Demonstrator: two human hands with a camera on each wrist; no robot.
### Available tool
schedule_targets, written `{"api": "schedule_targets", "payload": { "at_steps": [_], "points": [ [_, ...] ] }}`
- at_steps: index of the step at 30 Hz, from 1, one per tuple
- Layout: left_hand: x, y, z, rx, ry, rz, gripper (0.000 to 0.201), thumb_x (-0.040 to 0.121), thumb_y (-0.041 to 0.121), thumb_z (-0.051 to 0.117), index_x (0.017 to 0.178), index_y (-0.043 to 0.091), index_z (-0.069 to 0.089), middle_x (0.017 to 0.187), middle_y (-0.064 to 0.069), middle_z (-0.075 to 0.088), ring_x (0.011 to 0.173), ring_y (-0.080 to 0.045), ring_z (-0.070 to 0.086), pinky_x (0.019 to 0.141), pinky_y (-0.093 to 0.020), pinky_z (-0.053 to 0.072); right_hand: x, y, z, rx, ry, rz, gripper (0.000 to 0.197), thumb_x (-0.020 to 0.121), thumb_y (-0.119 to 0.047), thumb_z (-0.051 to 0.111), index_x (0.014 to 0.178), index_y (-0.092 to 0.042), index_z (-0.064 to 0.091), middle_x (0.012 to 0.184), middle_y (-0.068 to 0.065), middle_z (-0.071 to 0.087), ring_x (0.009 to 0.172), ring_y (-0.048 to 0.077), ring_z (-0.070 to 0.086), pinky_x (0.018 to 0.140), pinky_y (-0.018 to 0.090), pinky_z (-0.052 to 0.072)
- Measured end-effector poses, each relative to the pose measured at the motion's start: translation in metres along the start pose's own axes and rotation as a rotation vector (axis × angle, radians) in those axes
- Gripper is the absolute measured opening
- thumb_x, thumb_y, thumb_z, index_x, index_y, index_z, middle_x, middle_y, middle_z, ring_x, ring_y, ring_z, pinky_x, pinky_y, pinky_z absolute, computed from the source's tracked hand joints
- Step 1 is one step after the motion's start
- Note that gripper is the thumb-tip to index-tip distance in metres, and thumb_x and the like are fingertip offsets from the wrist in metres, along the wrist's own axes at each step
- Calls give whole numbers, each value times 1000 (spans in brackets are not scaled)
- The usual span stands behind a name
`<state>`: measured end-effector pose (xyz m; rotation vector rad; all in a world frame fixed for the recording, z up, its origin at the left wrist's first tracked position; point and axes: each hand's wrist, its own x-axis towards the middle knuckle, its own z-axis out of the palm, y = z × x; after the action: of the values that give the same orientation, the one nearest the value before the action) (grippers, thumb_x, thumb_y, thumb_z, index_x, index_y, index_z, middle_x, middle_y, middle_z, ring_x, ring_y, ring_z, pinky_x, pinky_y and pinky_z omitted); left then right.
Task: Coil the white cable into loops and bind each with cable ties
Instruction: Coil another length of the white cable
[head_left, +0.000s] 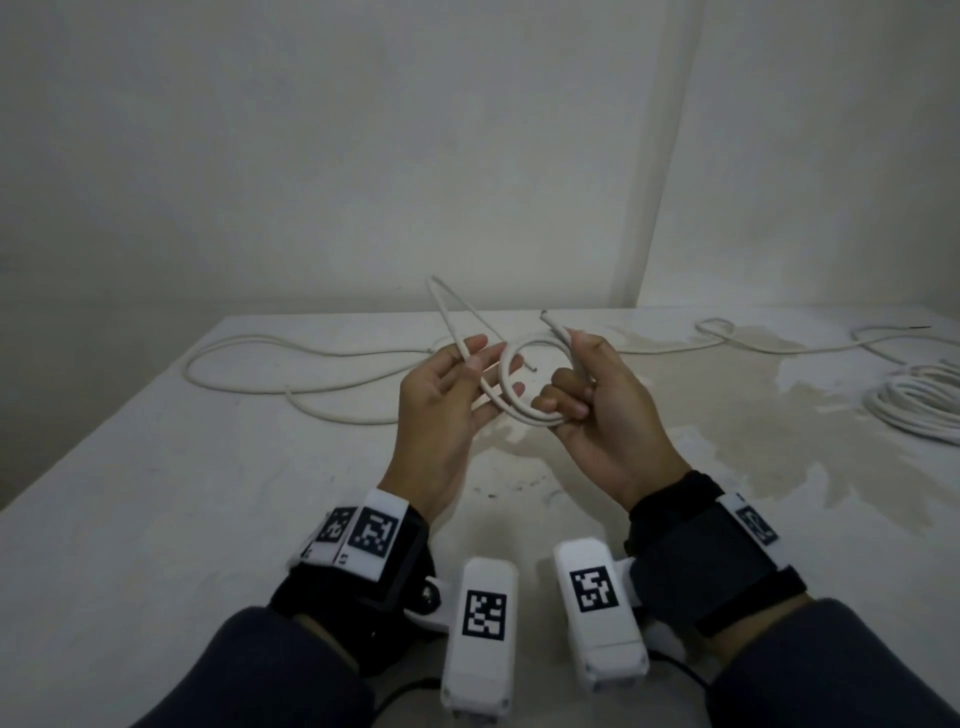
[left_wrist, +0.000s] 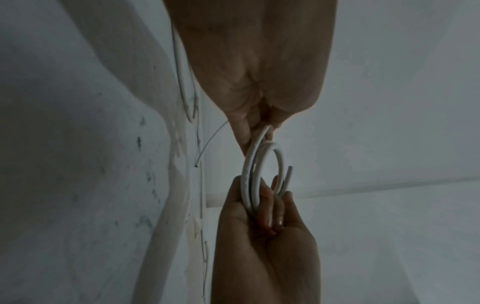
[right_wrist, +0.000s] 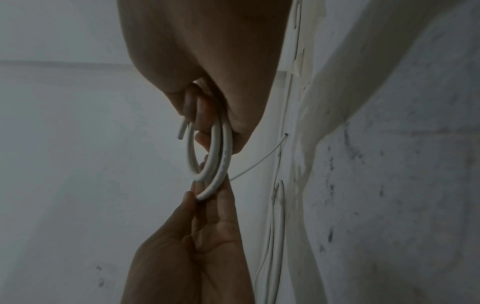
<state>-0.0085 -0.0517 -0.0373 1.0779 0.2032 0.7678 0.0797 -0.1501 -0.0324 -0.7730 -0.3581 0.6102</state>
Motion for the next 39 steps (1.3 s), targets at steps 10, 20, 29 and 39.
{"api": "schedule_targets", "payload": {
  "at_steps": [10,20,29,39],
  "points": [
    [1,-1,3,70,-170,-98,31,100,1,37,125,1,55,70,-4,50,48,-6,39,52,-20,44,-1,6,-3,-214,9,22,20,96,-8,49,78,-10,57,52,-1,31,40,8,27,38,19,31],
    [1,3,3,221,-160,-120,34,98,1,29,113,8,59,60,0,29,40,-6,25,41,-19,32,-3,10,0,-258,-71,65,33,98,-11,47,67,-17,54,50,-3,28,38,8,23,37,20,31],
    [-2,4,5,460,-100,-4,24,99,26,47,110,16,67,47,10,30,40,-6,27,40,-19,29,-12,8,8,-427,-173,21,9,99,-13,48,90,-15,48,50,-4,29,42,11,24,41,23,32],
    [-1,8,8,540,66,242,21,92,14,55,84,13,73,55,12,61,44,-1,49,47,-19,38,-15,8,18,-920,-175,-343,45,89,-4,60,124,-30,50,64,3,61,51,14,58,54,28,52]
  ]
}}
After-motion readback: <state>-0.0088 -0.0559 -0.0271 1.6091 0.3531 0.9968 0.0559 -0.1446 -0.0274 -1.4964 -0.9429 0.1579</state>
